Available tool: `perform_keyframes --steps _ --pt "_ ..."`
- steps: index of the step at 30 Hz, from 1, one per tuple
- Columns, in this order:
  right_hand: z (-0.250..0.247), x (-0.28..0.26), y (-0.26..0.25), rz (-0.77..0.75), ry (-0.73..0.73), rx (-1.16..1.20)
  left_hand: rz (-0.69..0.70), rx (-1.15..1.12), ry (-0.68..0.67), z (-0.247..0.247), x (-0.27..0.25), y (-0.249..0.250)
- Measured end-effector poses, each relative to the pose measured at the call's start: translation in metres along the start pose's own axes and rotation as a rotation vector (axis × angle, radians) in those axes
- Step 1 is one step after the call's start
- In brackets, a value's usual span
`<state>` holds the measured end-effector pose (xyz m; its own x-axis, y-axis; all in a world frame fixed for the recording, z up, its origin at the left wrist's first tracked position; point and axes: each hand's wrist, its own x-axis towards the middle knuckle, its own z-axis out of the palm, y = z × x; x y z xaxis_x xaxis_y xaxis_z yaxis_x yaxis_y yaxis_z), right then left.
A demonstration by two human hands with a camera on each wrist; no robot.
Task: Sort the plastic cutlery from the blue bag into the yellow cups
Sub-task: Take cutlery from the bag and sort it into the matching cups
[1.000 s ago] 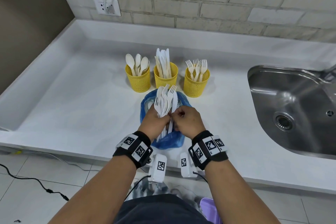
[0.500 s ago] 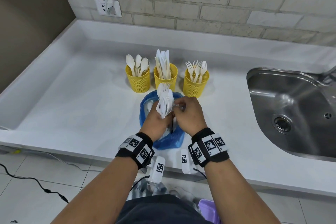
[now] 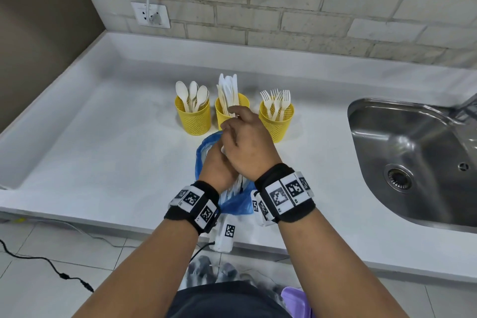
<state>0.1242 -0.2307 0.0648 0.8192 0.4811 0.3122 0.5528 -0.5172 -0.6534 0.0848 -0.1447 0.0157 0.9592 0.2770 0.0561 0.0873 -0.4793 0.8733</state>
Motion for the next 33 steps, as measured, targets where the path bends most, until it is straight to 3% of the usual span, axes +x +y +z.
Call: perform_keyframes --steps 4,8,13,18,21,23,25,30,33 --pt "0.0 -0.001 -0.002 -0.045 0.073 0.052 0.007 -0.115 -0.019 -0.006 0.001 -0.001" --pt "-0.004 -0.001 0.001 -0.042 0.143 0.084 -0.015 -0.092 -0.025 -0.003 0.008 0.002" --pt "-0.011 -0.003 0.0 -0.047 0.084 0.044 -0.001 -0.15 -0.04 -0.006 0.008 0.009" --pt "-0.026 -0.014 0.011 0.161 0.226 0.464 -0.006 -0.416 -0.003 -0.017 0.012 0.029" --pt "-0.027 -0.024 0.023 0.263 0.023 0.624 -0.028 -0.533 -0.04 -0.024 0.013 0.032" --pt "-0.026 -0.029 0.027 0.252 -0.162 0.614 -0.024 -0.579 -0.09 -0.025 0.015 0.034" --pt "-0.021 -0.032 0.03 0.227 -0.25 0.609 -0.051 -0.641 -0.114 -0.023 0.012 0.041" --pt "-0.011 -0.029 0.031 0.248 -0.157 0.742 -0.066 -0.708 -0.147 -0.02 0.012 0.049" --pt "-0.007 -0.026 0.027 0.298 -0.116 0.79 -0.031 -0.585 -0.137 -0.023 0.013 0.052"
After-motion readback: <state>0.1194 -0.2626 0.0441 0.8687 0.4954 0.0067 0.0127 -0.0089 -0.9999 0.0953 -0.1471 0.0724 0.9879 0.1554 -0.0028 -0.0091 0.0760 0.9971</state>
